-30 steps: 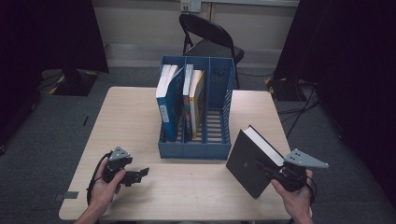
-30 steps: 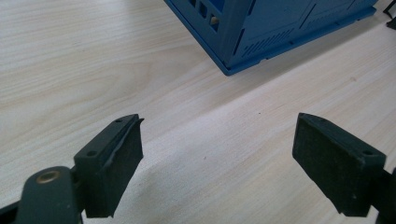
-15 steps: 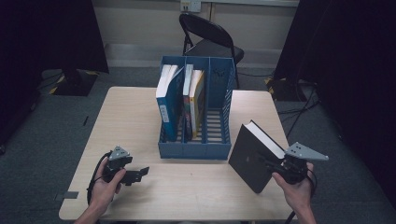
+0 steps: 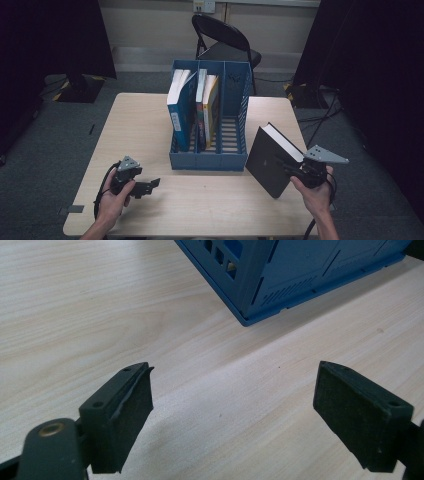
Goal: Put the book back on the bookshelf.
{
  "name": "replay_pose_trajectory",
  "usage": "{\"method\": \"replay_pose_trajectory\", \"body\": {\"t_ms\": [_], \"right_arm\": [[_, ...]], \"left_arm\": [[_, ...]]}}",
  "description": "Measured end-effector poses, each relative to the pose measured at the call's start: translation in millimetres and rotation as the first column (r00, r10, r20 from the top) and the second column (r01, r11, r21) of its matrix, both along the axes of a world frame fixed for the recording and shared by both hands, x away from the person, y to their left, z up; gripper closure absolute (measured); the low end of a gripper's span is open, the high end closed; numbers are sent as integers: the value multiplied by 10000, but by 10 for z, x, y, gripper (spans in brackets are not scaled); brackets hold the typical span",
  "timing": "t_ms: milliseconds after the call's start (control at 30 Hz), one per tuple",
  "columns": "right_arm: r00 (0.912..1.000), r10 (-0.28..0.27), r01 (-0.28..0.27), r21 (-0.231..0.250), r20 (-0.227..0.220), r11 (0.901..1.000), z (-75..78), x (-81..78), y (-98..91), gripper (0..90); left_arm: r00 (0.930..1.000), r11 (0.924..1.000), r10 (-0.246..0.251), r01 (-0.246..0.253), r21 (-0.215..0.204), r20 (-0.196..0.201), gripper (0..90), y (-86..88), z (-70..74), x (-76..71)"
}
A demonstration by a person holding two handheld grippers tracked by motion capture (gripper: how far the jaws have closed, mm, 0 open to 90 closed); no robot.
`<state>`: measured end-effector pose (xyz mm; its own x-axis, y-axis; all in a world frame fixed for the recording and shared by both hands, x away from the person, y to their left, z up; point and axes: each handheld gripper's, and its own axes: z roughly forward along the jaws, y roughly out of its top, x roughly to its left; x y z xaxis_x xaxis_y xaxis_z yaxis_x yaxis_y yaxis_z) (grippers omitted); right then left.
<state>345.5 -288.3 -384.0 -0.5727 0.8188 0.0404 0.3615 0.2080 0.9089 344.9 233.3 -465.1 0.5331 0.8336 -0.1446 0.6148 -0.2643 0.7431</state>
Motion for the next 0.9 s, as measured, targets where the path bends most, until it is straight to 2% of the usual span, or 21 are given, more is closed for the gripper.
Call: {"method": "replay_pose_trajectory", "body": {"t_ms": [100,233,533,900], "right_arm": [[9999,130,-129,13,-66,9999,-15,-9,-31,523],[9992,272,-279,-232,-284,9993,6,-10,-20,518],[9977,-26,-4,-443,-677,9990,64,18,10,475],[9957,-37,-39,-822,-922,9966,152,9,32,471]], "left_arm": [[10000,10000,34,-34,-42,-16,158,-2,-1,-1],[9999,9999,107,-107,-70,-46,158,5,-5,-1],[9997,9998,205,-205,-17,-134,159,12,-10,1],[9993,9995,299,-300,-67,-207,160,27,-16,3]]}}
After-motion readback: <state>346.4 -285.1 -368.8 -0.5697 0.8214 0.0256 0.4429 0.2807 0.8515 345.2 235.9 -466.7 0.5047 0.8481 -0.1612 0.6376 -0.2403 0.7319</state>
